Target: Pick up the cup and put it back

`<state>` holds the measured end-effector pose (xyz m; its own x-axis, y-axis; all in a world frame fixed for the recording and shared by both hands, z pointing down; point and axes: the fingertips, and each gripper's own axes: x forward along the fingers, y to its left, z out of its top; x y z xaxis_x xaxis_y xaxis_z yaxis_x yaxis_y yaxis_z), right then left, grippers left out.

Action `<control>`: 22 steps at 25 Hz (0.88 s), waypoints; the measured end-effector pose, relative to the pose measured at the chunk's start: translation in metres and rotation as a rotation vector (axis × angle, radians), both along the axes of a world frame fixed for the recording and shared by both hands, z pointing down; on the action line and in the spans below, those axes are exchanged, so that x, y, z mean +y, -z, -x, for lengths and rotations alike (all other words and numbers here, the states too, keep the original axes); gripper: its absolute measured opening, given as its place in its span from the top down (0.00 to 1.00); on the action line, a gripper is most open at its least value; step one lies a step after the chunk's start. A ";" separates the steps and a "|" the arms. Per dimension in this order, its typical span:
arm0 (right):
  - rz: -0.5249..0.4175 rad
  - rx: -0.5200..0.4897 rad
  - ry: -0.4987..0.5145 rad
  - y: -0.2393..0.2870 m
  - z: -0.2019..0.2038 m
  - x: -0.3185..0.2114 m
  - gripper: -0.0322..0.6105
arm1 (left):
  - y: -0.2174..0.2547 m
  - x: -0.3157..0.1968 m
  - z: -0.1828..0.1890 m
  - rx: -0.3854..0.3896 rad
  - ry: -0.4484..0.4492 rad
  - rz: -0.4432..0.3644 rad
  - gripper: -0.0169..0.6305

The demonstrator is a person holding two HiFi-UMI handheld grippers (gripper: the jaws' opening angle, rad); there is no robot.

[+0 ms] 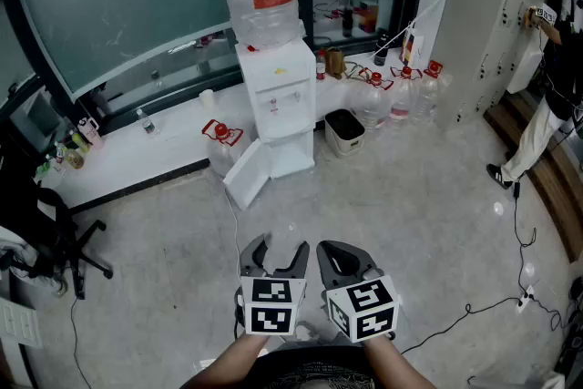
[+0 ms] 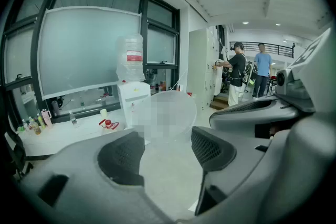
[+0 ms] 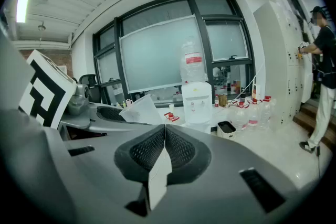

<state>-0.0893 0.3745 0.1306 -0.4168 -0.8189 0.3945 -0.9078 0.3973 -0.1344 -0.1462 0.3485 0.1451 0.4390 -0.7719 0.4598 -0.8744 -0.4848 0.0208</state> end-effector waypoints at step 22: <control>-0.008 -0.051 0.011 -0.005 -0.006 -0.060 0.92 | -0.011 -0.053 -0.003 -0.010 0.029 0.018 0.54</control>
<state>-0.0837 0.3148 0.1360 -0.4454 -0.8172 0.3659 -0.8953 0.4085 -0.1777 -0.1428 0.2952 0.1560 0.4119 -0.7757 0.4782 -0.8882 -0.4591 0.0203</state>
